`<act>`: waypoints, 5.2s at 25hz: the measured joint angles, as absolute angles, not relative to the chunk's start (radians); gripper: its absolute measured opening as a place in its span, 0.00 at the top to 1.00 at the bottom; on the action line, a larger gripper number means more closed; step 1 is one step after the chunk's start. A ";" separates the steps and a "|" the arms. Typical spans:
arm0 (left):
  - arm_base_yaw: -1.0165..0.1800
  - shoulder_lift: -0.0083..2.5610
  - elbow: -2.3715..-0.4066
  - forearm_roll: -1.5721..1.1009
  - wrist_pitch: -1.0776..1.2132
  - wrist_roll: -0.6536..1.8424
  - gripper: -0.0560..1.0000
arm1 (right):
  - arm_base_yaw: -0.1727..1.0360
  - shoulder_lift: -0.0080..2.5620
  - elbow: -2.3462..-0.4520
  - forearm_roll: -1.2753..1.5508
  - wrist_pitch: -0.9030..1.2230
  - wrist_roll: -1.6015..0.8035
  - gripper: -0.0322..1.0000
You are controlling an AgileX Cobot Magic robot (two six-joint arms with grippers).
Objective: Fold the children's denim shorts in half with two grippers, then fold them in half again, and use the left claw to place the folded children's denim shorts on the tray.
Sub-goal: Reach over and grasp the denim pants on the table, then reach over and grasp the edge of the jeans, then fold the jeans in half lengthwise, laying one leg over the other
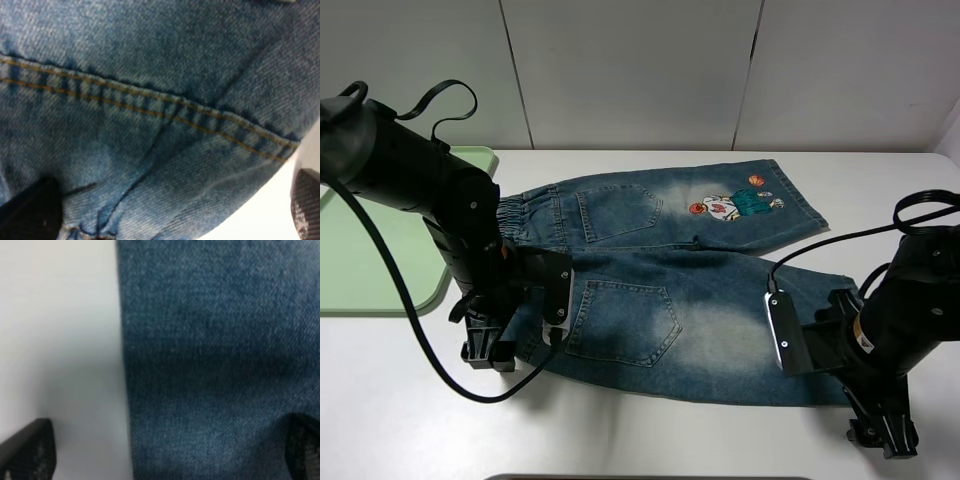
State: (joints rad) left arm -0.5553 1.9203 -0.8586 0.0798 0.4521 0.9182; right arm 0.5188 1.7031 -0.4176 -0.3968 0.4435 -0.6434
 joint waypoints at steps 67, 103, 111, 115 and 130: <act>-0.553 1.839 -0.857 0.078 0.515 0.925 0.88 | 0.515 1.479 -0.773 -0.400 0.762 -0.541 1.00; -0.553 1.628 -0.868 0.287 0.580 0.399 0.88 | 0.515 1.563 -1.121 -0.642 0.834 -0.324 1.00; -0.553 1.628 -0.868 0.503 0.529 0.169 0.88 | 0.494 1.662 -1.163 -0.648 0.821 -0.296 1.00; -0.553 1.628 -0.868 0.629 0.475 0.063 0.88 | 0.455 1.693 -1.181 -0.644 0.804 -0.288 1.00; -0.502 1.716 -0.978 0.849 0.413 -0.151 0.89 | 0.399 1.770 -1.187 -0.641 0.696 -0.288 1.00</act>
State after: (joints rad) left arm -0.5017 1.7162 -0.9781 0.8491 0.4134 -0.1514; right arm 0.3994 1.7705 -1.1868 -0.6412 0.6962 -0.2882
